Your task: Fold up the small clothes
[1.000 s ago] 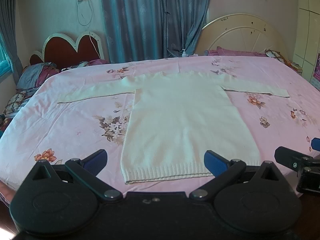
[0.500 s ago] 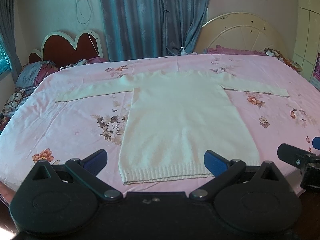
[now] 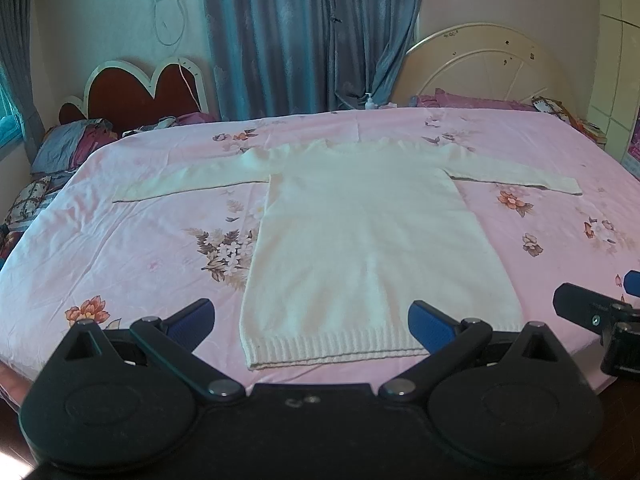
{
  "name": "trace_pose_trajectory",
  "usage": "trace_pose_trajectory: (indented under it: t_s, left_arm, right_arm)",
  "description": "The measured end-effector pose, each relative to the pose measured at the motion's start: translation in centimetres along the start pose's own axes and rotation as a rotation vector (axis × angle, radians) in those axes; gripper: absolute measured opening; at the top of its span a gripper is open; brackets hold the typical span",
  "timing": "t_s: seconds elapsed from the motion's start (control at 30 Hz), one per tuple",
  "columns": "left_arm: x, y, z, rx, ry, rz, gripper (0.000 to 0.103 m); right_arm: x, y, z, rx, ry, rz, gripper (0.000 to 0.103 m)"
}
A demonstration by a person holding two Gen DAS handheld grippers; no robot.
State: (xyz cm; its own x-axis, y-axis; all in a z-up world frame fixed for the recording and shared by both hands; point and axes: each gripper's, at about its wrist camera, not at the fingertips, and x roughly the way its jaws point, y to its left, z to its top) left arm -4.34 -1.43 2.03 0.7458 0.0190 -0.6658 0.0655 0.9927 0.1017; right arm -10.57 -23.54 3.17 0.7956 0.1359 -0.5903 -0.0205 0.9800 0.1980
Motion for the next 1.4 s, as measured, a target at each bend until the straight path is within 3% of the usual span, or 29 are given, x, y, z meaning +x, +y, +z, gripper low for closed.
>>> trace_pose_trajectory:
  t_s: [0.87, 1.4]
  left_arm:
    - [0.1, 1.2, 0.1, -0.013, 0.005, -0.001, 0.103]
    - [2.3, 2.5, 1.5, -0.015, 0.024, -0.001, 0.103]
  right_arm:
    - [0.3, 0.4, 0.1, 0.0, -0.005, -0.001, 0.103]
    - [2.1, 0.8, 0.8, 0.02, 0.003, -0.025, 0.103]
